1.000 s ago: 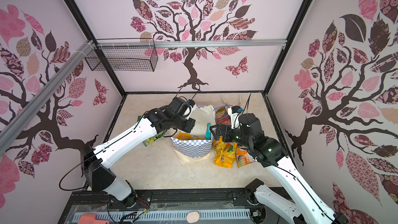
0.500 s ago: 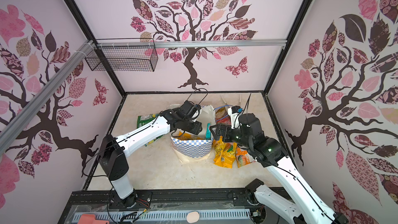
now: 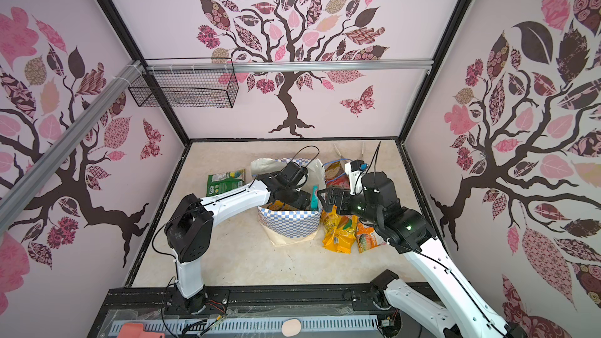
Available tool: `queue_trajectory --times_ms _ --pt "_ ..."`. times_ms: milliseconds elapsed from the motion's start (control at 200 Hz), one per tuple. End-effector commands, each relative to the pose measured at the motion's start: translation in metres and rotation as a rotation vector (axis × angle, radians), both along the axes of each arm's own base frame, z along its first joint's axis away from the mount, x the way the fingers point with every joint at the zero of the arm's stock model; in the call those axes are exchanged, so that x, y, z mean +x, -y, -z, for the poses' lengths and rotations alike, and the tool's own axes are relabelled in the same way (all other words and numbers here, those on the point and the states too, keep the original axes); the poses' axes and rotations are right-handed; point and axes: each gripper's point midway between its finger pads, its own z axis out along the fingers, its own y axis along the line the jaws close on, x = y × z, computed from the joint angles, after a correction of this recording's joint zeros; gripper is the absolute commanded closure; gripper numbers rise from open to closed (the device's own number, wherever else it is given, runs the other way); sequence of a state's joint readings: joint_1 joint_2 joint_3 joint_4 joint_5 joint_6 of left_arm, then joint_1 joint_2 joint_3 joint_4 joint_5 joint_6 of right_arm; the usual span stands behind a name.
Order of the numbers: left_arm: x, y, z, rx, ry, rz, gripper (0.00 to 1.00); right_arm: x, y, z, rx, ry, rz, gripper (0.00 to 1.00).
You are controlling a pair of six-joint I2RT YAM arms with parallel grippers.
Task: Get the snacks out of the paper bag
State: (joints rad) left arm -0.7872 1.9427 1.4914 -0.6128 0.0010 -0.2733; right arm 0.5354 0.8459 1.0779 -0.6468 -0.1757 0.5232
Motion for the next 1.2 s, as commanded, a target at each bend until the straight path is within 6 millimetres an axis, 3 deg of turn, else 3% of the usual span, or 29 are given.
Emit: queue_trajectory --times_ms 0,215,490,690,785,945,1055,1195 --pt "0.007 -0.009 0.019 0.067 0.023 -0.017 0.18 -0.002 -0.001 -0.003 0.002 0.003 -0.004 0.00" --pt "0.007 -0.013 0.055 0.138 -0.010 -0.002 0.15 -0.001 -0.002 -0.002 0.004 -0.005 -0.006 0.00" --pt "-0.015 -0.015 0.101 0.175 -0.160 0.020 0.17 -0.001 -0.001 -0.002 0.002 -0.009 0.001 0.00" --pt "-0.028 -0.018 0.131 0.200 -0.247 0.022 0.24 -0.002 -0.001 -0.001 0.004 -0.013 -0.001 0.00" --pt "-0.031 -0.020 0.138 0.209 -0.269 0.020 0.34 -0.001 -0.001 -0.001 0.004 -0.012 0.001 0.00" --pt "-0.030 -0.016 0.120 0.180 -0.255 0.023 0.38 -0.002 0.001 0.000 0.001 -0.011 0.007 0.00" --pt "-0.018 -0.020 0.086 0.187 -0.172 0.007 0.32 -0.002 -0.001 0.001 0.007 -0.015 0.003 0.00" --pt "0.000 -0.044 0.038 0.267 -0.016 -0.051 0.28 -0.001 -0.001 0.001 0.003 -0.015 0.003 0.00"
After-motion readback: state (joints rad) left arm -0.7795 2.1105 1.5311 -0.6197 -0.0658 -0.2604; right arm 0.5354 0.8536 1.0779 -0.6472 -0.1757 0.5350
